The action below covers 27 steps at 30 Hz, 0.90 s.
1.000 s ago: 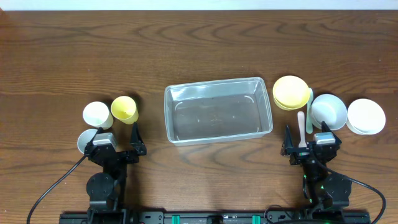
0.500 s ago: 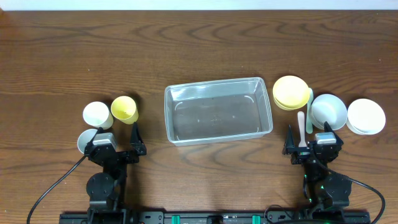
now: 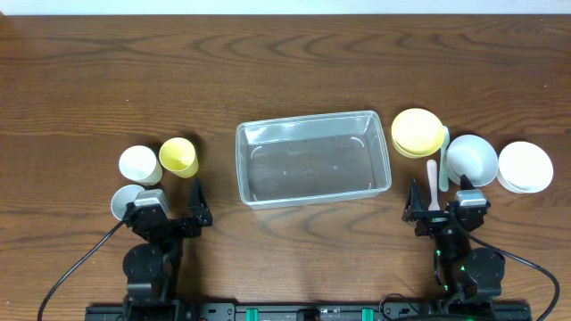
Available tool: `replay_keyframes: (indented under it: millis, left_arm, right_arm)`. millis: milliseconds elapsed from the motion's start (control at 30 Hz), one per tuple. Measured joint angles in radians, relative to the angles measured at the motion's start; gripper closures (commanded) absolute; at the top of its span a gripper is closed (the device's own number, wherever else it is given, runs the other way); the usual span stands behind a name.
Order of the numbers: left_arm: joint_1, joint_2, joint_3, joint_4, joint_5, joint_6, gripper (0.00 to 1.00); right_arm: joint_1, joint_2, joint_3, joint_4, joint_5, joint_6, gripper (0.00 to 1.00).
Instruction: Pack container
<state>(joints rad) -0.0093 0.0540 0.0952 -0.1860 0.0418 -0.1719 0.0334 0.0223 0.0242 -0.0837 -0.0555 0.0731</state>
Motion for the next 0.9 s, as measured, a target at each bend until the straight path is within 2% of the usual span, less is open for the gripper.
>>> replay_keyframes:
  millis: [100,267,467,600,733,900]
  left_arm:
    - [0.000,0.086,0.106,-0.127,0.005,-0.012,0.02]
    - [0.000,0.313,0.409,-0.353,0.008,-0.016,0.02]
    - [0.000,0.665,0.816,-0.753,0.011,-0.016,0.02]
    - [0.000,0.870,1.033,-0.941,0.011,-0.016,0.02]
    - [0.000,0.996,1.110,-0.959,0.012,-0.016,0.02]
    - [0.000,1.112,1.112,-0.872,0.012,-0.012,0.01]
  right_arm:
    - [0.000,0.055,0.080,-0.074,-0.005,0.011,0.01]
    - [0.000,0.251,0.305,-0.243,-0.010,0.021,0.01]
    - [0.000,0.650,0.677,-0.604,-0.016,0.026,0.01]
    - [0.000,0.927,0.921,-0.828,-0.018,0.014,0.01]
    - [0.000,1.108,1.035,-0.896,-0.040,0.012,0.01]
    - [0.000,1.251,1.045,-0.919,-0.060,0.011,0.01]
